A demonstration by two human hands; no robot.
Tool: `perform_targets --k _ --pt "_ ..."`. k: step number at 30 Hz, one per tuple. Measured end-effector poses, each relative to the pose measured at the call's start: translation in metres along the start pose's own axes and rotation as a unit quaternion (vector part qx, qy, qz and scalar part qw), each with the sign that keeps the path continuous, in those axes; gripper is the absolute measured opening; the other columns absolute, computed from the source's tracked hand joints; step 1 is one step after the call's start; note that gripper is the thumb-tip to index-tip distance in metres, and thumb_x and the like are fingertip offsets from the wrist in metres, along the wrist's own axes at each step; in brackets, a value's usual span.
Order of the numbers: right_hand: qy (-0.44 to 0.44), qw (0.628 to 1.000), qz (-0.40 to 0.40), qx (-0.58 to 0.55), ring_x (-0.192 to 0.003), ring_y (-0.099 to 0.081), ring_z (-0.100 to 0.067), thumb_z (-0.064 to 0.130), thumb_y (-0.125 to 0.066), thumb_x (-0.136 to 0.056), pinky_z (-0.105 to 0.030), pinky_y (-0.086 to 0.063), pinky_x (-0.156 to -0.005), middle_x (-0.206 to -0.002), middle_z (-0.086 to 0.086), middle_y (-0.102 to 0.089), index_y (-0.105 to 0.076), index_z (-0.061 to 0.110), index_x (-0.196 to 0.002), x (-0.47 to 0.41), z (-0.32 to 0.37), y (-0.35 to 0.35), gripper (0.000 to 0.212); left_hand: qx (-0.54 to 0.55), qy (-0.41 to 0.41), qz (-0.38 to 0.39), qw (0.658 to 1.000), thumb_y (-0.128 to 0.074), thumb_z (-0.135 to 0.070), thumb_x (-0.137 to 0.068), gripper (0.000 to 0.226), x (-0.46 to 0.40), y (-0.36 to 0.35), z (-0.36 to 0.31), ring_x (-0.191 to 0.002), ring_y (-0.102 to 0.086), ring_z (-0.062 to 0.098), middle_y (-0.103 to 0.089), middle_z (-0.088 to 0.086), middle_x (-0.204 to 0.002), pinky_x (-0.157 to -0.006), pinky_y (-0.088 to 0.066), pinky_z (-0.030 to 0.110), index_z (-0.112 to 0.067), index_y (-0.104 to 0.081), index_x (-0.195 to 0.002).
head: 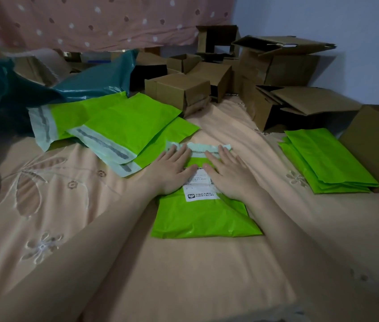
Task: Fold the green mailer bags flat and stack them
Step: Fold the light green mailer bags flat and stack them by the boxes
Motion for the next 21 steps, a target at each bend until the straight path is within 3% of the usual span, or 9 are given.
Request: perform_targets --k 3,6,8,10,12,14,17,19,21 --pt "-0.034 0.996 -0.055 -0.063 -0.147 -0.003 -0.025 0.049 -0.024 -0.099 -0.039 -0.006 -0.119 -0.159 -0.012 -0.002 -0.011 0.023 -0.151 0.003 0.0 0.001 0.059 0.135 0.021 -0.146 0.98 -0.035 -0.04 -0.099 0.055 0.007 0.006 0.001 -0.144 -0.017 0.025 -0.018 0.01 -0.156 -0.115 -0.015 0.033 -0.013 -0.026 -0.147" --pt "-0.056 0.971 -0.215 -0.093 -0.129 -0.039 -0.032 0.039 -0.046 -0.093 -0.044 -0.032 -0.107 -0.138 -0.015 -0.044 -0.036 0.016 -0.139 0.012 -0.008 0.007 0.052 0.198 0.051 -0.31 0.929 -0.053 -0.022 -0.092 0.041 0.022 0.016 0.004 -0.115 -0.05 0.031 -0.046 0.015 -0.128 -0.095 -0.038 0.035 -0.005 -0.047 -0.129" --pt "-0.098 0.957 -0.213 -0.172 -0.109 -0.054 -0.029 0.036 -0.058 -0.081 -0.042 -0.044 -0.092 -0.117 -0.008 -0.058 -0.04 0.022 -0.124 0.015 -0.013 0.012 0.049 0.237 0.128 -0.287 0.919 -0.058 -0.022 -0.089 0.043 0.028 0.021 0.007 -0.103 -0.055 0.027 -0.053 0.009 -0.118 -0.08 -0.042 0.033 -0.006 -0.045 -0.126" --pt "-0.146 0.945 -0.161 -0.245 -0.102 -0.058 -0.027 0.039 -0.062 -0.07 -0.042 -0.047 -0.088 -0.114 -0.006 -0.059 -0.037 0.027 -0.118 0.017 -0.015 0.015 0.055 0.265 0.197 -0.227 0.916 -0.062 -0.024 -0.085 0.045 0.032 0.02 0.01 -0.095 -0.057 0.023 -0.063 0.003 -0.104 -0.072 -0.037 0.028 -0.008 -0.046 -0.124" --pt "-0.167 0.937 -0.157 -0.262 -0.106 -0.056 -0.029 0.032 -0.065 -0.07 -0.042 -0.047 -0.09 -0.117 -0.009 -0.057 -0.036 0.021 -0.123 0.018 -0.018 0.017 0.061 0.298 0.231 -0.207 0.903 -0.066 -0.027 -0.082 0.045 0.033 0.018 0.013 -0.096 -0.061 0.023 -0.067 0.003 -0.097 -0.072 -0.04 0.028 -0.01 -0.048 -0.119" --pt "-0.173 0.934 -0.159 -0.269 -0.106 -0.057 -0.029 0.023 -0.067 -0.073 -0.041 -0.046 -0.091 -0.107 -0.006 -0.058 -0.037 0.017 -0.125 0.02 -0.018 0.02 0.061 0.319 0.246 -0.194 0.894 -0.07 -0.031 -0.079 0.048 0.033 0.018 0.014 -0.096 -0.062 0.024 -0.066 0.004 -0.098 -0.074 -0.045 0.031 -0.01 -0.049 -0.117" --pt "-0.166 0.929 -0.153 -0.293 -0.095 -0.058 -0.026 0.014 -0.07 -0.073 -0.036 -0.047 -0.086 -0.078 0.008 -0.051 -0.04 0.016 -0.123 0.021 -0.017 0.022 0.059 0.253 0.239 -0.164 0.923 -0.072 -0.033 -0.078 0.05 0.036 0.018 0.01 -0.099 -0.057 0.025 -0.063 0.008 -0.105 -0.073 -0.04 0.029 -0.007 -0.052 -0.116" --pt "-0.166 0.917 -0.158 -0.327 -0.091 -0.056 -0.023 0.008 -0.072 -0.073 -0.034 -0.046 -0.084 -0.075 0.011 -0.047 -0.044 0.014 -0.125 0.023 -0.016 0.023 0.059 0.224 0.226 -0.159 0.935 -0.072 -0.033 -0.079 0.042 0.038 0.018 0.008 -0.101 -0.059 0.025 -0.066 0.009 -0.104 -0.074 -0.041 0.029 -0.007 -0.061 -0.11" --pt "-0.162 0.902 -0.167 -0.364 -0.093 -0.059 -0.026 0.005 -0.073 -0.073 -0.038 -0.049 -0.088 -0.081 0.005 -0.055 -0.048 0.01 -0.126 0.025 -0.016 0.022 0.058 0.227 0.227 -0.15 0.935 -0.072 -0.033 -0.079 0.031 0.04 0.019 0.006 -0.094 -0.06 0.023 -0.067 0.006 -0.092 -0.07 -0.04 0.027 -0.009 -0.068 -0.099"
Point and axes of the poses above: each hand's wrist, its own x-axis away from the middle knuckle, its own y-axis out of the back of the hand, z = x × y, the point moved 1 cm from there along -x, towards the middle knuckle
